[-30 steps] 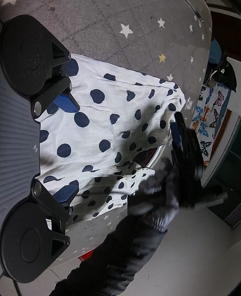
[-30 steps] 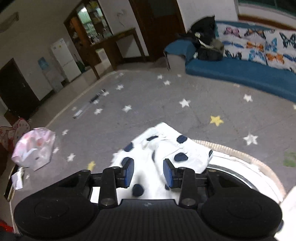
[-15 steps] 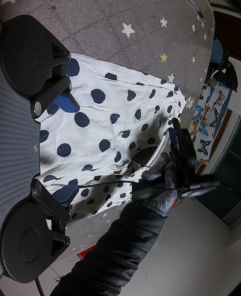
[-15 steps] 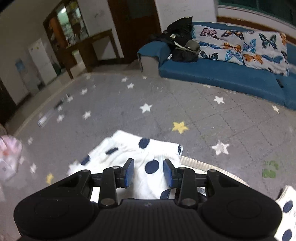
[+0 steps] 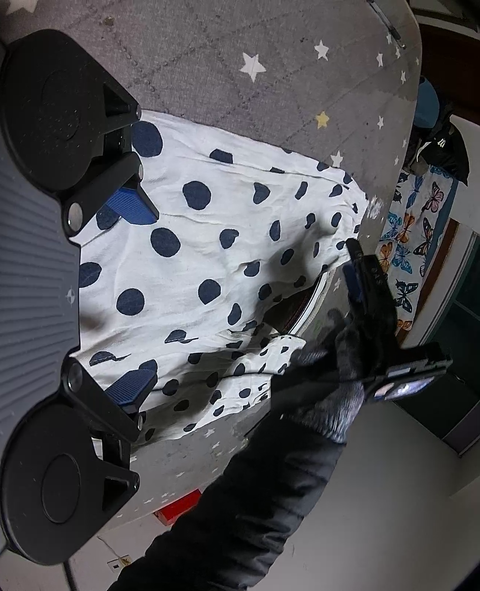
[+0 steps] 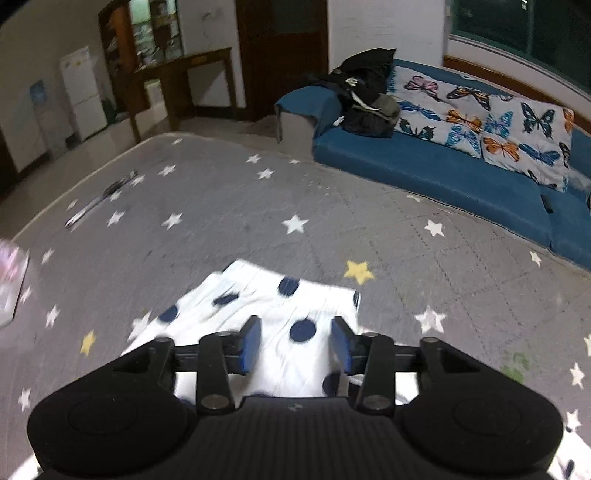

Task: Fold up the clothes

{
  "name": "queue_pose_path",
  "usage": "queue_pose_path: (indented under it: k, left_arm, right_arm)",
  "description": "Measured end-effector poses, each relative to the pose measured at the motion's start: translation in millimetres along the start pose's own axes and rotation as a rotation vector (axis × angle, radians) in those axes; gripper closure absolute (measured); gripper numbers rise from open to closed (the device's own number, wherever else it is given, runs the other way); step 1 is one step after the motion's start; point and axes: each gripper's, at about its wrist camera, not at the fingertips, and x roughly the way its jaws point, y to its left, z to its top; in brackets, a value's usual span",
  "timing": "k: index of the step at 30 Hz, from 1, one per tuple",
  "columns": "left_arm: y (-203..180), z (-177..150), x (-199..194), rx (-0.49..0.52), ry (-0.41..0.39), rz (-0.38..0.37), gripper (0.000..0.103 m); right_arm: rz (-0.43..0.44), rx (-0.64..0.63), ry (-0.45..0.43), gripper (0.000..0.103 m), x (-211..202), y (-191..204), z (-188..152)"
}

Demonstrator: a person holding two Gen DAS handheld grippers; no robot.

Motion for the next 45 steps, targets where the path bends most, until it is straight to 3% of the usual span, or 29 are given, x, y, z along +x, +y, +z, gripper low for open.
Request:
queue_pose_path:
  k: [7, 17, 23, 30, 37, 45]
  left_arm:
    - [5, 9, -10, -0.009, -0.046, 0.037, 0.014]
    - [16, 38, 1, -0.027, -0.093, 0.096, 0.017]
    - [18, 55, 24, -0.034, -0.081, 0.118, 0.046]
    - [21, 61, 51, -0.011, -0.049, 0.178, 0.080]
    - [29, 62, 48, -0.018, -0.080, 0.244, 0.090]
    - [35, 63, 42, -0.016, -0.103, 0.297, 0.090]
  right_arm:
    - [0.060, 0.011, 0.021, 0.050, -39, -4, -24]
    - [0.044, 0.113, 0.016, 0.047, -121, -41, -114]
    - [-0.010, 0.152, 0.026, 0.047, -145, -55, -164]
    - [-0.045, 0.151, 0.008, 0.047, -152, -54, -191]
    - [-0.087, 0.115, -0.007, 0.046, -158, -50, -202]
    - [-0.138, 0.096, -0.022, 0.046, -170, -51, -218]
